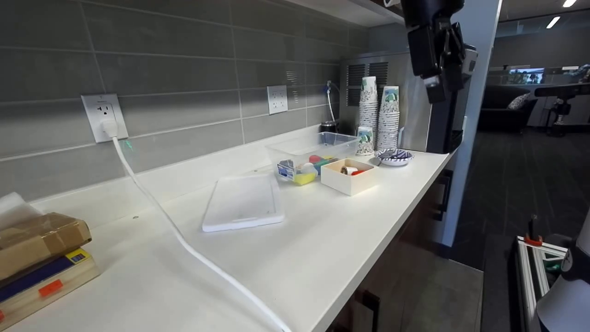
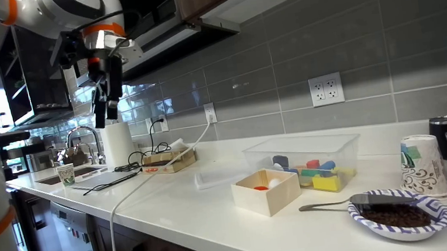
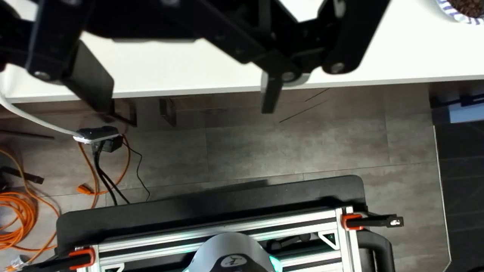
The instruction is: Stack up the cups
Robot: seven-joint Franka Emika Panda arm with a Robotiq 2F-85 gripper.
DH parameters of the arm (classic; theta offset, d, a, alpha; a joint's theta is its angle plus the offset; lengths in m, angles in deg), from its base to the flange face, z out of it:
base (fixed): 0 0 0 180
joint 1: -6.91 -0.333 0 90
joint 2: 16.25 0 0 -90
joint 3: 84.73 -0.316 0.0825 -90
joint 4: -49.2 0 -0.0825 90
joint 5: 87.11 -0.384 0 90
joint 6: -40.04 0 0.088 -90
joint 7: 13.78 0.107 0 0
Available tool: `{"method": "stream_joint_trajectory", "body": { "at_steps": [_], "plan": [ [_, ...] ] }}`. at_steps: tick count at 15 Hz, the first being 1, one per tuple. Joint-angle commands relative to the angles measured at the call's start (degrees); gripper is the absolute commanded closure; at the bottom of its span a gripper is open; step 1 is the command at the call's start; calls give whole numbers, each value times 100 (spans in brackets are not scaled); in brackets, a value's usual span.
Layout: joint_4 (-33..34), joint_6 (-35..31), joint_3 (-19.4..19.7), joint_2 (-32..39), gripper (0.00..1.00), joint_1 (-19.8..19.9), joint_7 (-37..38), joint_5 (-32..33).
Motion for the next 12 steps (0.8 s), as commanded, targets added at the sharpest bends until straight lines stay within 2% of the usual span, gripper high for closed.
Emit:
{"method": "stream_joint_trajectory", "body": {
  "at_steps": [1, 6, 12],
  "plan": [
    [608, -42, 552, 452, 0, 160, -797, 291],
    [1457, -372, 1270, 1275, 0, 286, -1799, 431],
    [2422, -1258, 1858, 2396, 0, 641, -2137, 250]
  ]
}}
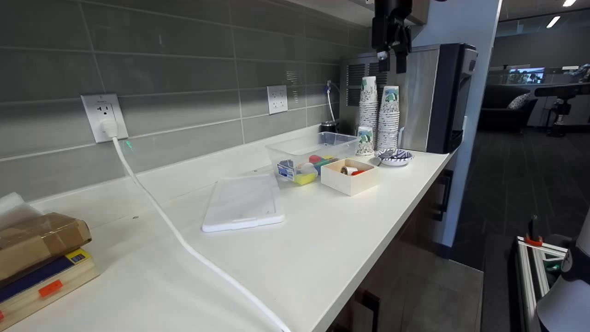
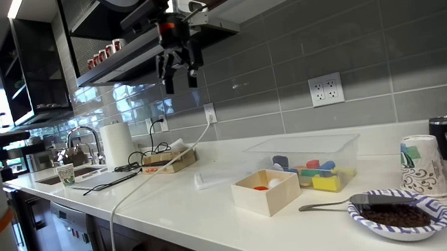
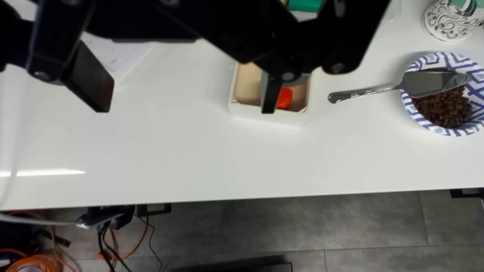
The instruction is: Stack up the cups
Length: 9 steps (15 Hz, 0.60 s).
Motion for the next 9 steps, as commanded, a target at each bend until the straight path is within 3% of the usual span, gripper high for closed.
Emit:
{"method": "stream_joint_trajectory", "body": {
  "at_steps": [1, 9],
  "plan": [
    [791, -461, 258, 844, 0, 252, -128, -174],
    [2025, -1575, 735, 2326, 0, 825, 54, -1045]
  ]
}}
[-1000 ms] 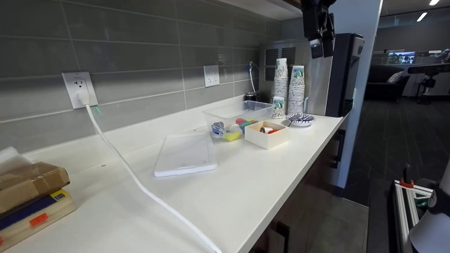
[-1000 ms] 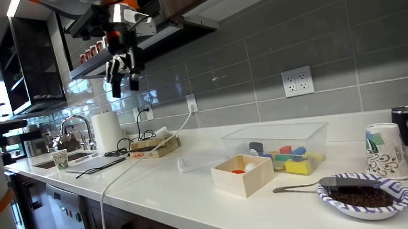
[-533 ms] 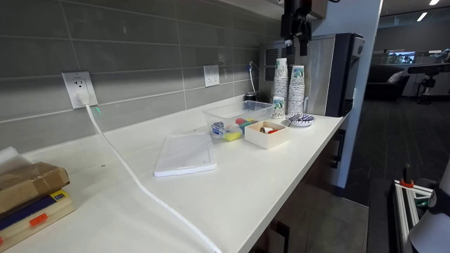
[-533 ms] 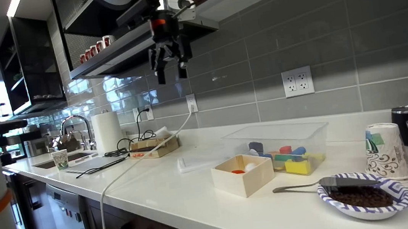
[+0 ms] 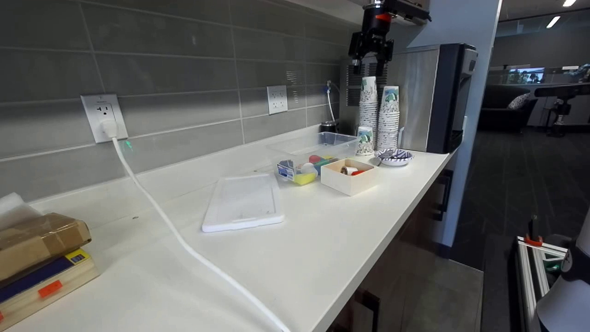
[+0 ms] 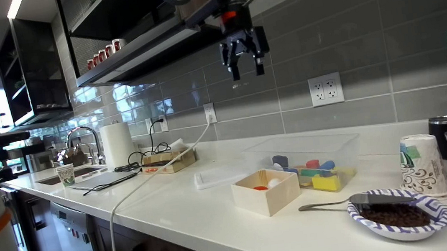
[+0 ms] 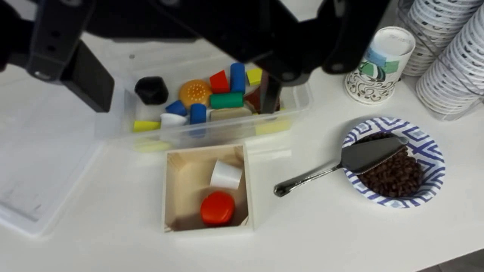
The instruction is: Stack up the cups
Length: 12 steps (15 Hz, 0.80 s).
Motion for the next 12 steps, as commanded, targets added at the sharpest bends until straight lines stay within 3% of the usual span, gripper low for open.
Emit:
{"method": "stream_joint_trajectory", "body": {
  "at_steps": [1, 12],
  "plan": [
    [726, -283, 114, 750, 0, 266, 87, -540],
    [1801, -1085, 314, 2531, 0, 1428, 179, -1836]
  ]
}}
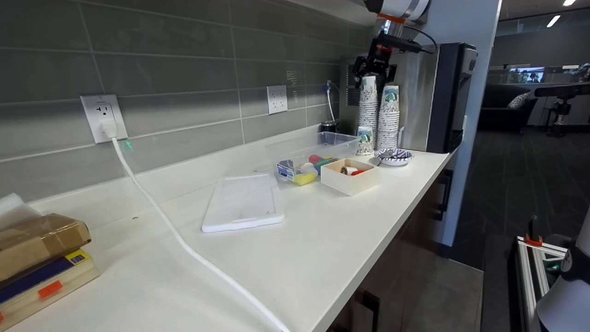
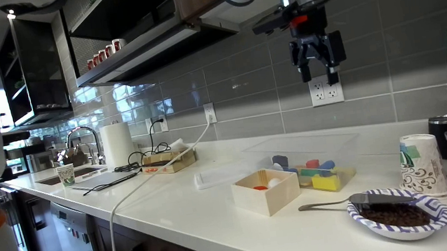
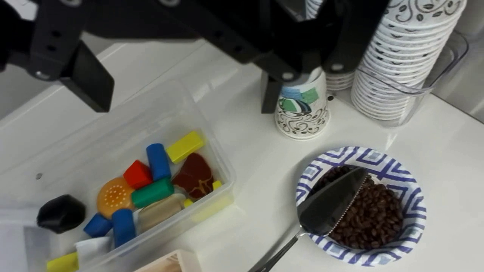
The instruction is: Stack up the cups
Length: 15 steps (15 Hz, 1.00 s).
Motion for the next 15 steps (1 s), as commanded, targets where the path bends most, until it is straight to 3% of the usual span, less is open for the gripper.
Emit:
{"method": "stream_joint_trajectory", "body": {
  "at_steps": [1, 7, 13, 14, 15],
  "plan": [
    [568, -142, -14, 720, 0, 421, 67, -482],
    [1002, -117, -127, 1229, 0, 778, 432, -605],
    [1231, -81, -122, 1400, 0, 815, 1012, -485],
    [1282, 98, -207, 1416, 0, 886, 945, -666],
    [1056, -122, -161, 1307, 0, 822, 857, -454]
  ]
}}
